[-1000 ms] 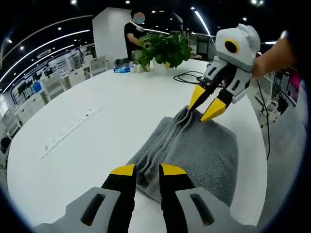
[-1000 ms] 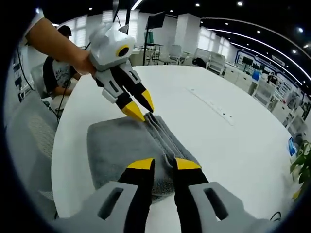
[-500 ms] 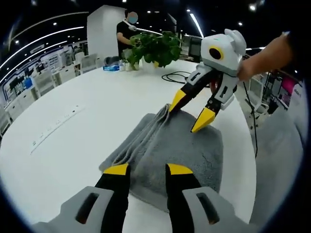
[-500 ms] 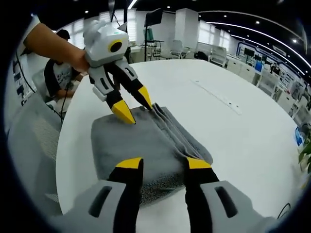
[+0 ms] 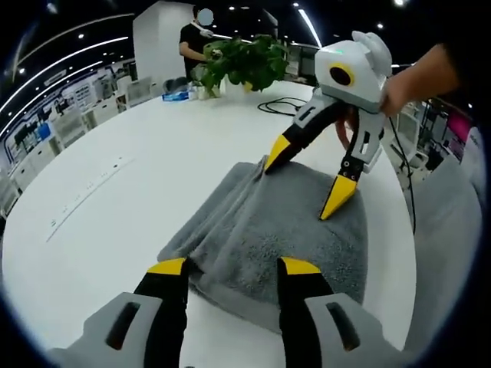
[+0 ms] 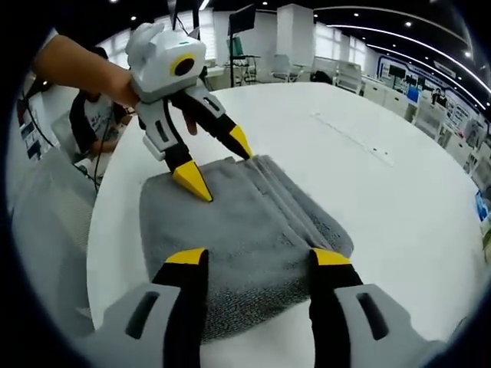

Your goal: Fold the towel on the table until its edges align and the towel forms a compact rectangular stack.

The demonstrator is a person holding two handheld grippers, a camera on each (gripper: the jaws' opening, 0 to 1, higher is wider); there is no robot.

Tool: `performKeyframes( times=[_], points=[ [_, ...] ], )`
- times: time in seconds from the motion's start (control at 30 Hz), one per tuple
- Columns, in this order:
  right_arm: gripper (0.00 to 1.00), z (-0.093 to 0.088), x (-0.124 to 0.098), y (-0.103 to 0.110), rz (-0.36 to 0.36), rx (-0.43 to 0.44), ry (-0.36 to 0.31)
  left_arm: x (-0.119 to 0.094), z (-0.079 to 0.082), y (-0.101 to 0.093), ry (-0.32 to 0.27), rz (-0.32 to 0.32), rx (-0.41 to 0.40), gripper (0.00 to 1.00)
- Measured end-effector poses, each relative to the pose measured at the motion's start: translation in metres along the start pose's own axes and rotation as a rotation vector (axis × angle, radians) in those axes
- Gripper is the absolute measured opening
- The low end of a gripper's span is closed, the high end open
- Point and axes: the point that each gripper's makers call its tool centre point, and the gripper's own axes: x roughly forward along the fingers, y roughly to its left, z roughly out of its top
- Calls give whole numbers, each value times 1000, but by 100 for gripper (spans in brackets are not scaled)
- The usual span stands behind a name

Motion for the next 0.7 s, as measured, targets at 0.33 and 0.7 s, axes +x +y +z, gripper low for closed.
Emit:
performKeyframes(
  times=[0.33, 0.7],
  points=[
    [54, -3, 2, -9, 5, 6, 12, 0, 1, 1, 5, 16, 17, 49],
    [44, 1, -15, -13, -12, -9, -26, -17, 16, -12, -67, -28, 12, 43]
  ],
)
